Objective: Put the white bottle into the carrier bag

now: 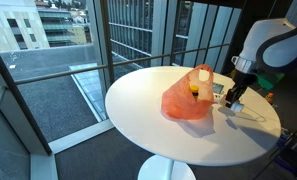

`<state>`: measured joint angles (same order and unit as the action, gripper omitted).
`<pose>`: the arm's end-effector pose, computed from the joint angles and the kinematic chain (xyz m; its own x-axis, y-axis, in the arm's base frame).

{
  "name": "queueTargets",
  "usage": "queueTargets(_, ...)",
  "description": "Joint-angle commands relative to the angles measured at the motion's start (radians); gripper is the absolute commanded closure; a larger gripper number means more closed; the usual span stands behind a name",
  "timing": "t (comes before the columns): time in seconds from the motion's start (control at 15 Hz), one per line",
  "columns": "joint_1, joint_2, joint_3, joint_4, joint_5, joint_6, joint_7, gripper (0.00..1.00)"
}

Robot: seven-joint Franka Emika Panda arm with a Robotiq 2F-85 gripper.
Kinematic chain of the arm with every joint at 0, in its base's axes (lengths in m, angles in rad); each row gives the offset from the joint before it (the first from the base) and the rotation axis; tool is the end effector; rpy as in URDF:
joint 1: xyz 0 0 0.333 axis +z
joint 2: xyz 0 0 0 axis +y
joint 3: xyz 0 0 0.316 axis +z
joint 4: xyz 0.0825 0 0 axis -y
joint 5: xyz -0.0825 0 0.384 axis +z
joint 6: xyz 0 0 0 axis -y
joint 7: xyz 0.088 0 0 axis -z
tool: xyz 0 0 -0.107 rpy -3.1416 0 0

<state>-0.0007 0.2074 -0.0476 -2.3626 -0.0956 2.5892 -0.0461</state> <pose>0.5124 -0.0233 0.2417 0.9967 0.0802 0.0137 0.0792 -0.9949 0.0621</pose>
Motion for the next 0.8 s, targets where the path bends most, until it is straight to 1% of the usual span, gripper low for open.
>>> queueTargets(0.0, 0.014, -0.107, 0.007, -0.037, -0.025, -0.065, 0.035, 0.63)
queueTargets(0.4, 0.035, -0.246, 0.043, -0.048, -0.022, -0.171, 0.034, 0.63)
queueTargets(0.73, 0.056, -0.292, 0.090, -0.009, -0.015, -0.230, 0.033, 0.63)
